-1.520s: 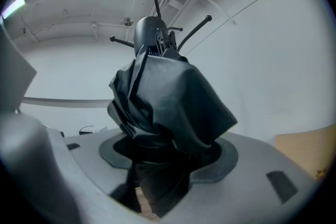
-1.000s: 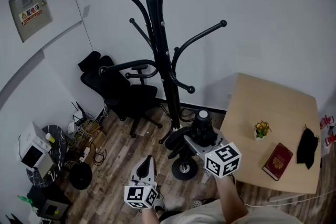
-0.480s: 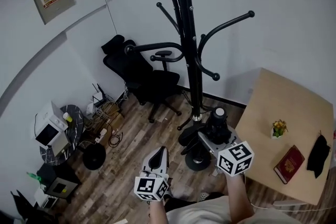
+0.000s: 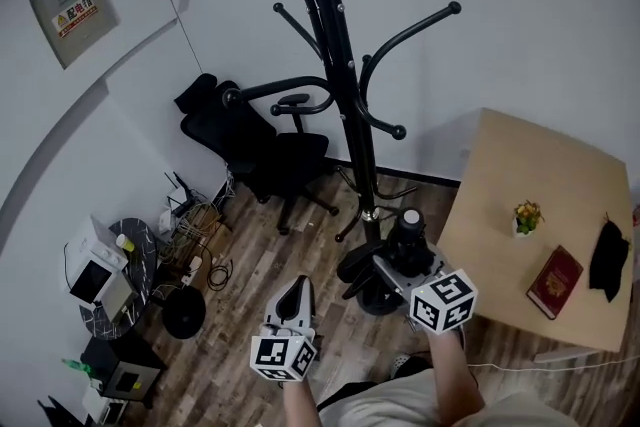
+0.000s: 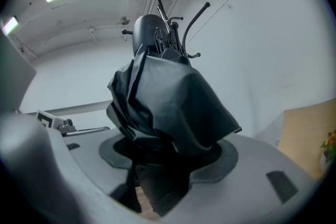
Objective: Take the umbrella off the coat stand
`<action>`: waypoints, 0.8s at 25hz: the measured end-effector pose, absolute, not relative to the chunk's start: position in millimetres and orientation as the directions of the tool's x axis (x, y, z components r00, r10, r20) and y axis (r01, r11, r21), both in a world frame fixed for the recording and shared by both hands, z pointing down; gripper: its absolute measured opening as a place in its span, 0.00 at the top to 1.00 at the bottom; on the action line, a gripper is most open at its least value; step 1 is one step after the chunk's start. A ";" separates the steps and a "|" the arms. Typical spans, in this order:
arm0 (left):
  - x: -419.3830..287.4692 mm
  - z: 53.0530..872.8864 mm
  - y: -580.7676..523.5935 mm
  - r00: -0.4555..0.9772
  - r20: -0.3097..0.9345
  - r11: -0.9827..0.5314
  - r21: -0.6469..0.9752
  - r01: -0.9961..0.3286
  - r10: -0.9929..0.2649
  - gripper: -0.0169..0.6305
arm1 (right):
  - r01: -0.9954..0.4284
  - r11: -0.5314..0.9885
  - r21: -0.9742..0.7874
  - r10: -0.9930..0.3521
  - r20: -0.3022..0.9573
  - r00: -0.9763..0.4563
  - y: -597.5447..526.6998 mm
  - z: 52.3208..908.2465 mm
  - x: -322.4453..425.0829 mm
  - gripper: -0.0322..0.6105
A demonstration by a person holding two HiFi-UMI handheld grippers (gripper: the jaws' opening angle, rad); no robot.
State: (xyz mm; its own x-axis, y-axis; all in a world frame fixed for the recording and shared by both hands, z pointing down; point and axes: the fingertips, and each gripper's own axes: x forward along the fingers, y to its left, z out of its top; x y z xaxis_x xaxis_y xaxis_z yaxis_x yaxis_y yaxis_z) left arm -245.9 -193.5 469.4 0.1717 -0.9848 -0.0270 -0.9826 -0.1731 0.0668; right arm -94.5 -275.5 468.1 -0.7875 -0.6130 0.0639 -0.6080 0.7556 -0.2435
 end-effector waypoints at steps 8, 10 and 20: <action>-247.8 466.8 -165.6 0.286 -0.030 -0.287 0.058 -0.956 -0.958 0.94 | -0.684 0.686 -0.248 -0.696 0.051 -0.716 -240.4 469.6 -93.5 0.51; -249.9 471.8 -155.5 0.313 -0.033 -0.314 0.061 -0.947 -0.949 0.94 | -0.702 0.671 -0.240 -0.708 0.074 -0.702 -226.9 477.3 -96.3 0.51; -258.4 472.5 -119.9 0.402 -0.069 -0.406 0.059 -0.912 -0.913 0.94 | -0.735 0.642 -0.215 -0.741 0.069 -0.668 -167.9 480.9 -118.2 0.51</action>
State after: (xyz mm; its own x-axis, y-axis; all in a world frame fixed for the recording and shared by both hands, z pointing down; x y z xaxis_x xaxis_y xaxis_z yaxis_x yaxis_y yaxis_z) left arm -258.4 -119.9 472.5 0.4020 -0.9131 -0.0690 -0.9119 -0.4060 0.0594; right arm -118.2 -167.9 480.9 -0.6677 -0.7412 0.0695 -0.7355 0.6424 -0.2153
